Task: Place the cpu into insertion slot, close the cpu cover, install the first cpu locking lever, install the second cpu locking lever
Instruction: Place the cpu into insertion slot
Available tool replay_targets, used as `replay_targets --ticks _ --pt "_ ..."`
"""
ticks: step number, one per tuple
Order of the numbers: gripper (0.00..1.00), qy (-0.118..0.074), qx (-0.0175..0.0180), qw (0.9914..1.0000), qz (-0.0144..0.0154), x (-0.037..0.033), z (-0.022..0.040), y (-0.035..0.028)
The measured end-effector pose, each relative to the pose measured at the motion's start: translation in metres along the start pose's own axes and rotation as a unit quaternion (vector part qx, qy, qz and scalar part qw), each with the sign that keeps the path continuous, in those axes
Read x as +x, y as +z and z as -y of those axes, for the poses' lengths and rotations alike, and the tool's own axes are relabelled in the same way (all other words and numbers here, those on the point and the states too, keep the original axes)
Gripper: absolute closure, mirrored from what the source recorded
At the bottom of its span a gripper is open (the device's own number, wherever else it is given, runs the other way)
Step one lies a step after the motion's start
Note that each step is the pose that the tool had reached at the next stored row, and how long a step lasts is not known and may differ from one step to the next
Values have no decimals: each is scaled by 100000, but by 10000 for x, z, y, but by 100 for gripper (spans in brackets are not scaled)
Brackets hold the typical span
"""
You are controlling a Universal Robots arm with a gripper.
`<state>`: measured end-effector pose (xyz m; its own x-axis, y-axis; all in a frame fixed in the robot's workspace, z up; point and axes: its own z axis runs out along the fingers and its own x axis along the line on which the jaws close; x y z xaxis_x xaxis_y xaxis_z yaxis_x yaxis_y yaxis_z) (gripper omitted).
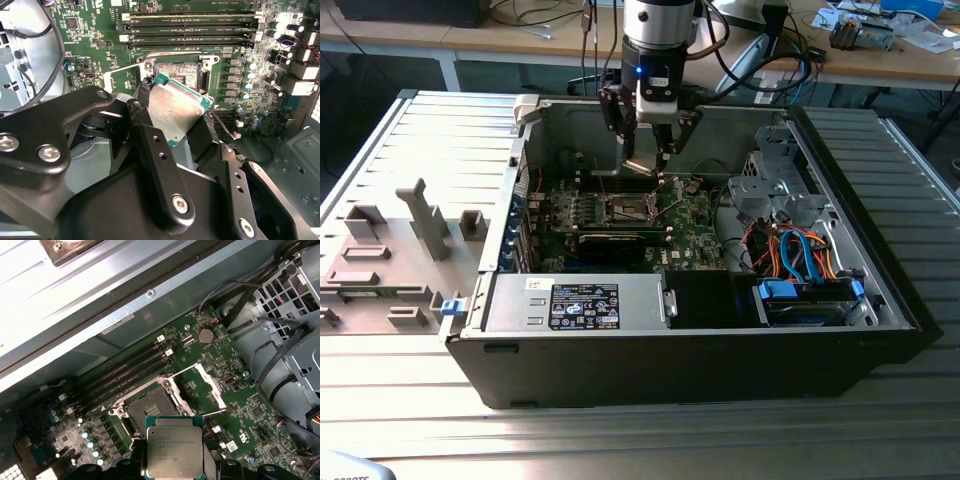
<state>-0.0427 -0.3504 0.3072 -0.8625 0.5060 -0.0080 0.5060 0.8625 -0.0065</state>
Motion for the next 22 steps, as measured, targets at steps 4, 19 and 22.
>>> replay_targets --ticks 4,19,22 --pt "45 371 54 99999 28 0 0 1" --pt "45 1851 226 99983 112 0 0 5" --pt "45 2107 255 99977 128 0 0 5"
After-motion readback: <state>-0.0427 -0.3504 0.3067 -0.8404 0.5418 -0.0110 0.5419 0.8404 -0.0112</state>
